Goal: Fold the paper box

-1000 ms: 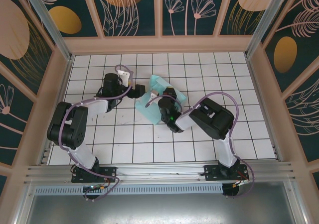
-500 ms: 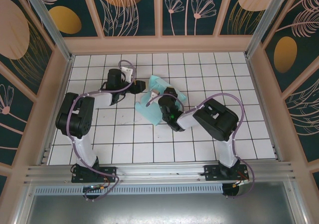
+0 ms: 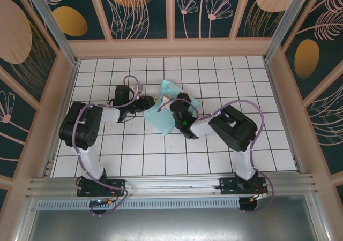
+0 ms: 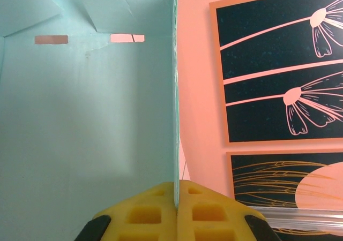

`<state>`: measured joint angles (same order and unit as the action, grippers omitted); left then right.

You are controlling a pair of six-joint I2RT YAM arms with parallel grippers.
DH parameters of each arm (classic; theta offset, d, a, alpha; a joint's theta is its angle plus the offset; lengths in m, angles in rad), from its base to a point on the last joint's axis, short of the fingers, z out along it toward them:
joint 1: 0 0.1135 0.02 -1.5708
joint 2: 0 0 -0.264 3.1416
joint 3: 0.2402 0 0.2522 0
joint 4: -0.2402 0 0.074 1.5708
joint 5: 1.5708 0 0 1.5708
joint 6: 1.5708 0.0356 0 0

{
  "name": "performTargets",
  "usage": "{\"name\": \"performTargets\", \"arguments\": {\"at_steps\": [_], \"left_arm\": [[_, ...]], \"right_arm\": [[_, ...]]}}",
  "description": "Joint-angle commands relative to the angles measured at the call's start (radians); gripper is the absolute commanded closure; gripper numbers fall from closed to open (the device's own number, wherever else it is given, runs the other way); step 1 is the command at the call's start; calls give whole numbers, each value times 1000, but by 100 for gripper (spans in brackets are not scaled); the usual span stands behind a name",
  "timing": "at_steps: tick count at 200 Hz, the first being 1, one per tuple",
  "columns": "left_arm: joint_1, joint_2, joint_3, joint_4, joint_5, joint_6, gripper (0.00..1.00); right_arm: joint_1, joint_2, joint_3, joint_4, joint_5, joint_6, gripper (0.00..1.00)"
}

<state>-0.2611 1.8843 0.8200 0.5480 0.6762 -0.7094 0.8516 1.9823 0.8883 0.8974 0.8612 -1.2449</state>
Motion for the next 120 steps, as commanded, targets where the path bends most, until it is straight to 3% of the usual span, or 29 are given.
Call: {"name": "performTargets", "arguments": {"at_steps": [1,51,120], "left_arm": [[0,61,7,59,-61,-85,69],[4,132,57,68,-96,-129,67],[5,120,58,118,-52,-110,62]], "right_arm": [[1,-38,-6,-17,-41,44,100],[7,-92,-98,159,-83,-12,100],[10,-64,-77,157,-113,-1,100]]}}
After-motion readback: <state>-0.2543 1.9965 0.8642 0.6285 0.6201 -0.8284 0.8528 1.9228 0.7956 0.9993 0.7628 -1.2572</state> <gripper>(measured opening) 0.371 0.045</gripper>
